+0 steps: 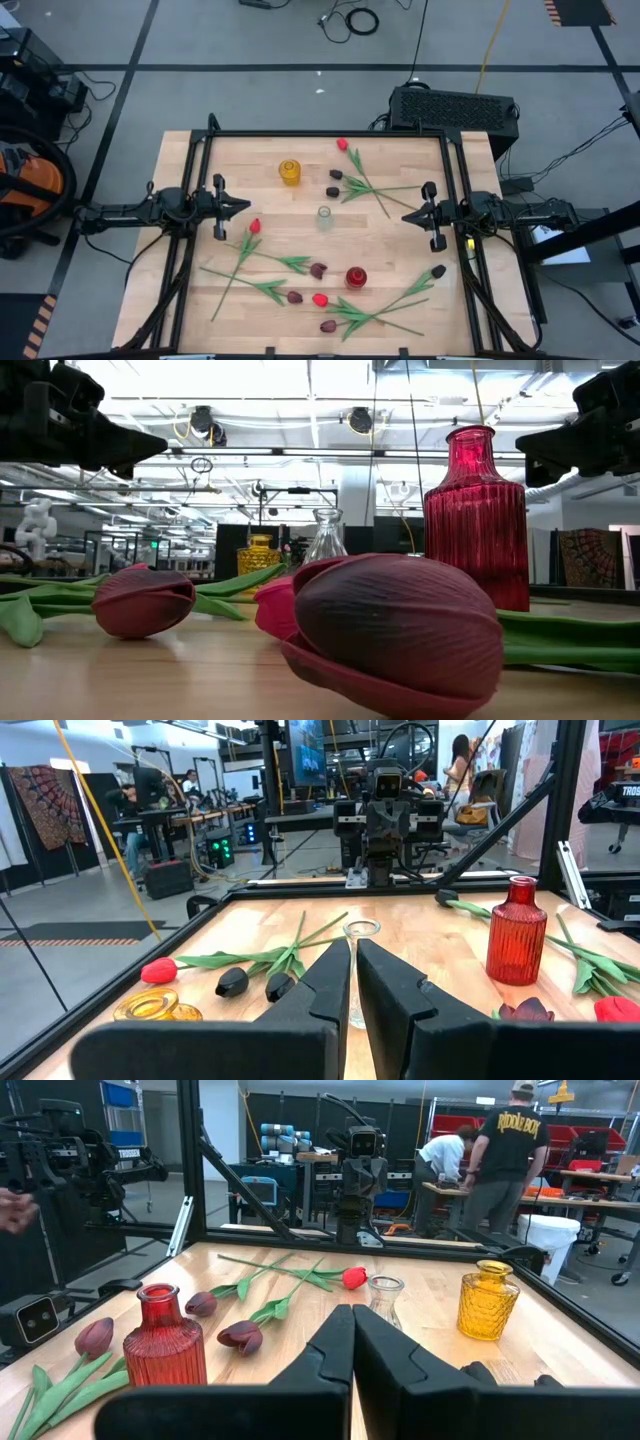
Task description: Sort flowers into vase by color
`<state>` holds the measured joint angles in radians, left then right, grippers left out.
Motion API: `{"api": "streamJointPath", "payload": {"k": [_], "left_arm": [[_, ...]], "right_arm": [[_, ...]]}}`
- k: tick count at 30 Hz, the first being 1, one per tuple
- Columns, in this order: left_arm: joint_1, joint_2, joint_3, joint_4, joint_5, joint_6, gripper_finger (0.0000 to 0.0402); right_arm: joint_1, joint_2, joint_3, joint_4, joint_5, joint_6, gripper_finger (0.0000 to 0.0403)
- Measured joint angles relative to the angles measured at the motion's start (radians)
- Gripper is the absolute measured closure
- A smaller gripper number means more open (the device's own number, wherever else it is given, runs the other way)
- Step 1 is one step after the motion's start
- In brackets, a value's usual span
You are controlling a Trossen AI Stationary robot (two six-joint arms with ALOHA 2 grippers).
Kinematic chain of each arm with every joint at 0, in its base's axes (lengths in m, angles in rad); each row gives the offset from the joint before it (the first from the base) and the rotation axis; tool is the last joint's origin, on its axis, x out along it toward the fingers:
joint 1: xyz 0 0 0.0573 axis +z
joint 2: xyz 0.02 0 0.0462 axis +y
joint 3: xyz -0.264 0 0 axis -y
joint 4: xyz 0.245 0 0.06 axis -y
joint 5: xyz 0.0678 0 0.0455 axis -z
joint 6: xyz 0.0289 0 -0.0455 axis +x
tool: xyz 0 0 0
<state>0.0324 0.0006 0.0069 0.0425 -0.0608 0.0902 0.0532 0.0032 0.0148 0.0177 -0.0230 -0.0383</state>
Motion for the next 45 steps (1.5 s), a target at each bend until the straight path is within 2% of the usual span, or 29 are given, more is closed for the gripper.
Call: {"api": "streamJointPath", "payload": {"k": [14, 20, 24, 28, 31, 35, 39, 45], "left_arm": [[0.000, 0.000, 0.000, 0.000, 0.000, 0.000, 0.0369], [0.000, 0.000, 0.000, 0.000, 0.000, 0.000, 0.0369], [0.000, 0.000, 0.000, 0.000, 0.000, 0.000, 0.0369], [0.000, 0.000, 0.000, 0.000, 0.000, 0.000, 0.0369], [0.000, 0.000, 0.000, 0.000, 0.000, 0.000, 0.0369], [0.000, 0.000, 0.000, 0.001, -0.001, 0.001, 0.0369], [0.000, 0.000, 0.000, 0.001, -0.002, 0.001, 0.0369], [0.000, 0.000, 0.000, 0.001, -0.007, 0.000, 0.0369]], "right_arm": [[0.000, 0.000, 0.000, 0.005, -0.001, 0.000, 0.0403], [0.000, 0.007, 0.001, 0.014, 0.016, 0.076, 0.0403], [0.000, 0.014, 0.048, 0.010, 0.046, 0.103, 0.0403], [0.000, 0.062, 0.188, -0.022, 0.072, 0.101, 0.0403], [0.000, 0.141, 0.362, -0.129, 0.152, 0.095, 0.0403], [0.000, 0.302, 0.616, -0.241, 0.264, 0.050, 0.0403], [0.000, 0.478, 0.828, -0.270, 0.258, -0.001, 0.0403], [-0.001, 0.715, 1.063, -0.489, 0.380, 0.027, 0.0403]]}}
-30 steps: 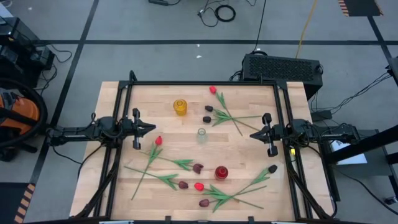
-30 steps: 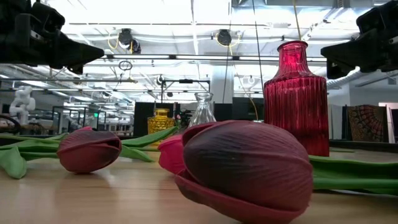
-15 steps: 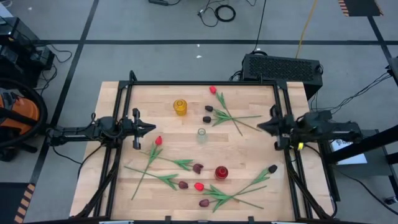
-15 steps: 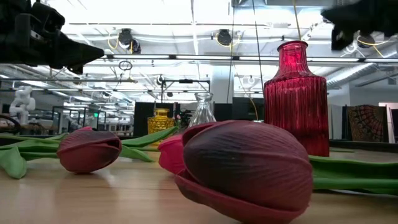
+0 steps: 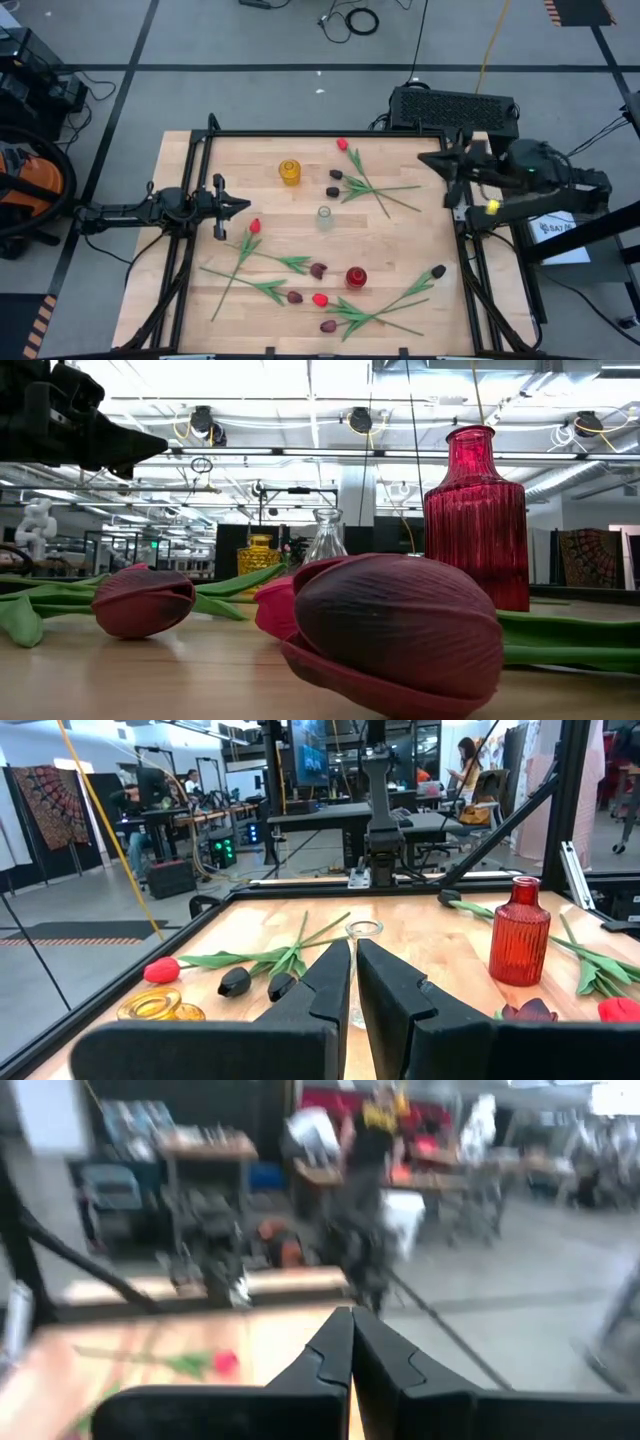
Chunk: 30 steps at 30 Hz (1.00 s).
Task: Sort flowers into vase by color
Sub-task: Put the middle black tulip into the yellow vase
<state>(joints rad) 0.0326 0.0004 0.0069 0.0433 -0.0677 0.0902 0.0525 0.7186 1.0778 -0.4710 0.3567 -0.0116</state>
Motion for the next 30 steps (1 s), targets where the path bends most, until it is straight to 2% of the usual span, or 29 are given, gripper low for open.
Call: {"api": "streamJointPath", "payload": {"k": [8, 11, 13, 19, 21, 24, 30], "left_arm": [[0.000, 0.000, 0.000, 0.000, 0.000, -0.006, 0.0369], [0.000, 0.000, 0.000, -0.008, -0.001, -0.081, 0.0369], [0.000, 0.004, 0.000, -0.001, -0.037, -0.109, 0.0369], [0.000, 0.010, 0.021, 0.012, -0.062, -0.191, 0.0369], [0.000, 0.030, 0.088, 0.002, -0.064, -0.212, 0.0369], [0.000, 0.100, 0.254, -0.083, -0.073, -0.207, 0.0369], [0.000, 0.395, 0.731, -0.351, -0.095, -0.159, 0.0369]], "right_arm": [[0.002, 0.154, 0.001, -0.140, 0.006, 0.147, 0.0403], [0.010, 0.173, -0.073, -0.119, 0.005, 0.190, 0.0403], [0.010, 0.178, -0.136, -0.087, 0.004, 0.223, 0.0403], [0.008, 0.183, -0.328, 0.087, 0.008, 0.292, 0.0403], [0.006, 0.183, -0.371, 0.142, 0.014, 0.286, 0.0403], [-0.009, 0.187, -0.389, 0.147, 0.044, 0.290, 0.0403], [-0.045, 0.191, -0.389, 0.131, 0.066, 0.314, 0.0403]]}}
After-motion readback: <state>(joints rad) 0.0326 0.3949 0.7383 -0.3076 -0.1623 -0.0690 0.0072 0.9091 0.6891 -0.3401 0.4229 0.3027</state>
